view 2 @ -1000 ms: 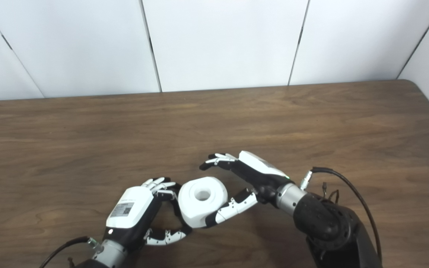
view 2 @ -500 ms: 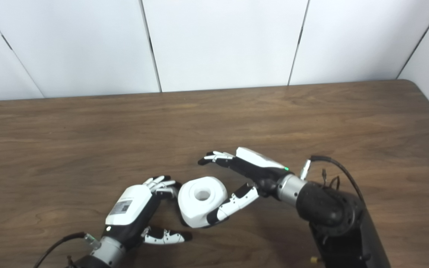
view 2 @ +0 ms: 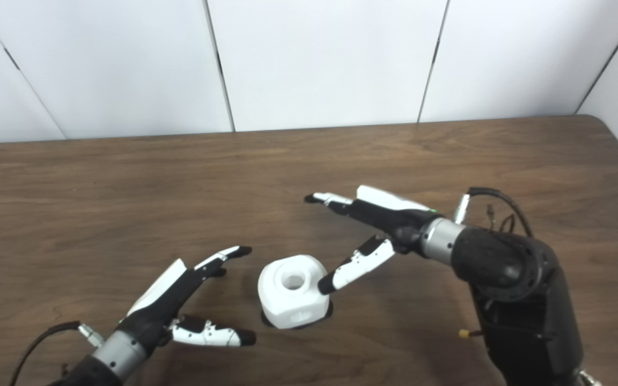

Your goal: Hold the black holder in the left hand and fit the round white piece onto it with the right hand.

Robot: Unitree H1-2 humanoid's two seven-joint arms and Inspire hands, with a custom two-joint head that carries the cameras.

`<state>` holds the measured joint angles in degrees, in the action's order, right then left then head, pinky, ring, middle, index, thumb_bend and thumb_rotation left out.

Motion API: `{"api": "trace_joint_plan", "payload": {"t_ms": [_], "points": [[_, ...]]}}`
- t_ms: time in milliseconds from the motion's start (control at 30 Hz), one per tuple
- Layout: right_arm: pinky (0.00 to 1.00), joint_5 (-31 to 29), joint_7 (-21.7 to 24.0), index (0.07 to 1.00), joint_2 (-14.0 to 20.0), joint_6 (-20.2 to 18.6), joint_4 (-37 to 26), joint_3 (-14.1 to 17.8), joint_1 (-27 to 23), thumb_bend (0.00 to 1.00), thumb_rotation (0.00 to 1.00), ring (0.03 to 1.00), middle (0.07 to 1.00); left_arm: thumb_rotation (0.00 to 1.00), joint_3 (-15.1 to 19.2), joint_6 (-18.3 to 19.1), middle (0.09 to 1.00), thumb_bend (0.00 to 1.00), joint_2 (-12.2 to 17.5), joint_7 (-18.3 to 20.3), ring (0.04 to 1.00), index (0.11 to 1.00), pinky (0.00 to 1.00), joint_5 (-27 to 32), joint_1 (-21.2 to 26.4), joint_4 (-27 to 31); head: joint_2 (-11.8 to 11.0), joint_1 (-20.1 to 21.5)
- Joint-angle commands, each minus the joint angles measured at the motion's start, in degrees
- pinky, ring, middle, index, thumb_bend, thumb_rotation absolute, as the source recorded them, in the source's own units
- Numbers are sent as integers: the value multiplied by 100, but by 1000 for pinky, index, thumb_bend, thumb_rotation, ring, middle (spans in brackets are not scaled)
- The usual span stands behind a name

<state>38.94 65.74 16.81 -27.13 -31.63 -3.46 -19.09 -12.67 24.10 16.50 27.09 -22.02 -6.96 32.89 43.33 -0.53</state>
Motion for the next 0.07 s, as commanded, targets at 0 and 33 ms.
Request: {"api": "trace_joint_plan", "payload": {"t_ms": [0,33], "points": [[1000,-97,414,990,69,21,-60,80,-243,1000,522,1000,1000,270,155,269,961,1000,135,109,970,940,904,156,-133,90,-1,-2],[1000,-123,417,992,95,21,-35,70,-273,1000,523,1000,1000,271,237,275,961,1000,170,133,962,941,893,247,-141,147,-15,-1]]}}
